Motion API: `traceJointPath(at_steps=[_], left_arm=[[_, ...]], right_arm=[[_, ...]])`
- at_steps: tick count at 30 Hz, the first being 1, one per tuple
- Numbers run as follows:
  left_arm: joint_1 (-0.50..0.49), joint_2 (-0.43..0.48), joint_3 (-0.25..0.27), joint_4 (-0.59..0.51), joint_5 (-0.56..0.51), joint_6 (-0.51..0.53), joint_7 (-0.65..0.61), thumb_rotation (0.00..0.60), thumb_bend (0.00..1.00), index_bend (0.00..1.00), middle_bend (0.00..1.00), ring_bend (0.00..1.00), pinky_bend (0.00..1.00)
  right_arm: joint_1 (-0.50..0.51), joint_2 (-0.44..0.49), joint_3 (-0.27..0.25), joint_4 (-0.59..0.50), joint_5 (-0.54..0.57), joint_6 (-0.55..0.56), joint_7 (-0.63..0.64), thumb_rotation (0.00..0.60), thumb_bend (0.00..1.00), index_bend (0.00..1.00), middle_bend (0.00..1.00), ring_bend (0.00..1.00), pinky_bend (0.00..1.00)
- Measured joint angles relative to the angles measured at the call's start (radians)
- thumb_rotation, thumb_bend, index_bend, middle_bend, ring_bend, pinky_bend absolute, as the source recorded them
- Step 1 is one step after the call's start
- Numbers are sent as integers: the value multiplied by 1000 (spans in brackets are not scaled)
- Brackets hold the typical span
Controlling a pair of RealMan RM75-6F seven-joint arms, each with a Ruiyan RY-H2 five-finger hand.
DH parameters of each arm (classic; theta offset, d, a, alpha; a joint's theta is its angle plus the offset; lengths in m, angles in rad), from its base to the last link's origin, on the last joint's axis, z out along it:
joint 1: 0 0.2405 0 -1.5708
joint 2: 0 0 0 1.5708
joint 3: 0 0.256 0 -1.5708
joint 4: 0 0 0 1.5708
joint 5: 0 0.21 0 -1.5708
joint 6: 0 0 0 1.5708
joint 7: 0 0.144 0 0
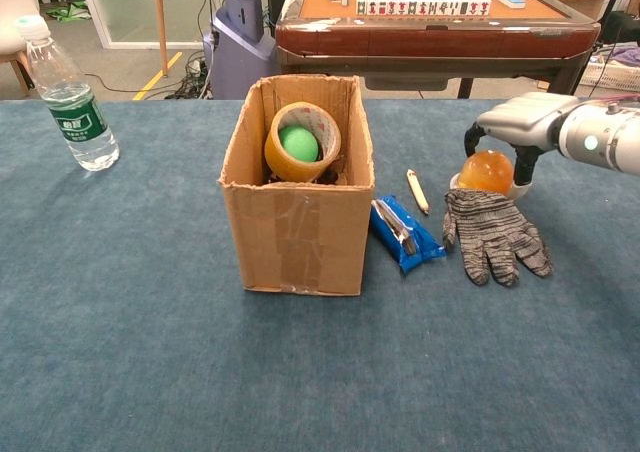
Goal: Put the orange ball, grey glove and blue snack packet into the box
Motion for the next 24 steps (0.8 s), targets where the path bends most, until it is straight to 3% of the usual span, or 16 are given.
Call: traceJointPath(at_steps=[5, 14, 24], left_arm=[[2, -1, -1, 1, 4, 6, -2, 600, 117, 280, 360, 273, 399], [4, 2, -2, -2, 8, 9, -9, 600, 117, 280, 360, 272, 399], [4, 3, -2, -3, 9, 9, -10, 600, 117, 280, 360, 273, 399]], right_arm=[[3, -17, -6, 20, -4, 10, 0, 600, 0, 342, 272, 220, 380], [1, -47, -12, 67, -57, 46, 42, 600, 0, 523, 465, 432, 562], [-19, -36, -16, 53, -154, 137, 131, 600, 0, 573, 509, 484, 609]])
